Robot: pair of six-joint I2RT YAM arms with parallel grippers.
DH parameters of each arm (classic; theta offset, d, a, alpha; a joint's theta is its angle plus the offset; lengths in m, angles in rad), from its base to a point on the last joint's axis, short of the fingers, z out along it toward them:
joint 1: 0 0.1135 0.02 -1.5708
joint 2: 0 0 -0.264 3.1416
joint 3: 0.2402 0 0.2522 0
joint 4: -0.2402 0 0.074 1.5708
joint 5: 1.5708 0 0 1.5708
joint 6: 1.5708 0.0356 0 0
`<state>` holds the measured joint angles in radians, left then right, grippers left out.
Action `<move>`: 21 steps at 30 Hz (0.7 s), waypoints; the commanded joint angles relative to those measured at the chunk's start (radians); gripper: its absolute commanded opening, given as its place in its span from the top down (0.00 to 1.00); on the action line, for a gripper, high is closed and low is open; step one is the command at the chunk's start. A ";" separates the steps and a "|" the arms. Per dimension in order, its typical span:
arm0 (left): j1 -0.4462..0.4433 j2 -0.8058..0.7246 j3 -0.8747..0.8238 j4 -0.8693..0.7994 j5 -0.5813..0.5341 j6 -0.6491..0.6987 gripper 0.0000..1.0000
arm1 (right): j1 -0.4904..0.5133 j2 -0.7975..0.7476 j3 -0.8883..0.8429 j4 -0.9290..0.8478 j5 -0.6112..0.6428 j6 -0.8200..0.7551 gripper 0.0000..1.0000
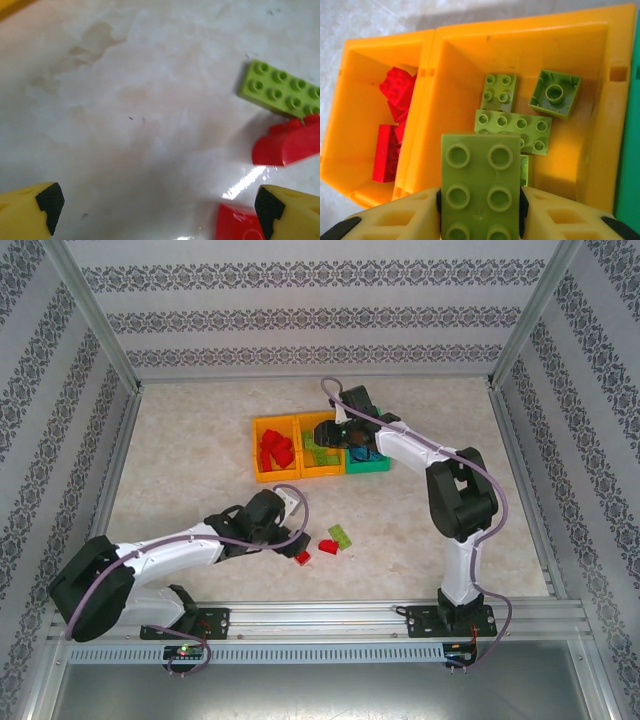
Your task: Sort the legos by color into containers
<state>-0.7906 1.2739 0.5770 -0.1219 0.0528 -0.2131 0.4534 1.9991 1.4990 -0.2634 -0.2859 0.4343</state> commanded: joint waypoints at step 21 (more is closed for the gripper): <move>-0.180 0.112 0.002 -0.040 0.006 0.045 0.16 | -0.006 -0.123 -0.051 -0.010 -0.018 -0.027 0.34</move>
<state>-0.9527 1.3590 0.5667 -0.1268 0.0525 -0.1909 0.4534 1.9301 1.4654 -0.2741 -0.2905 0.4301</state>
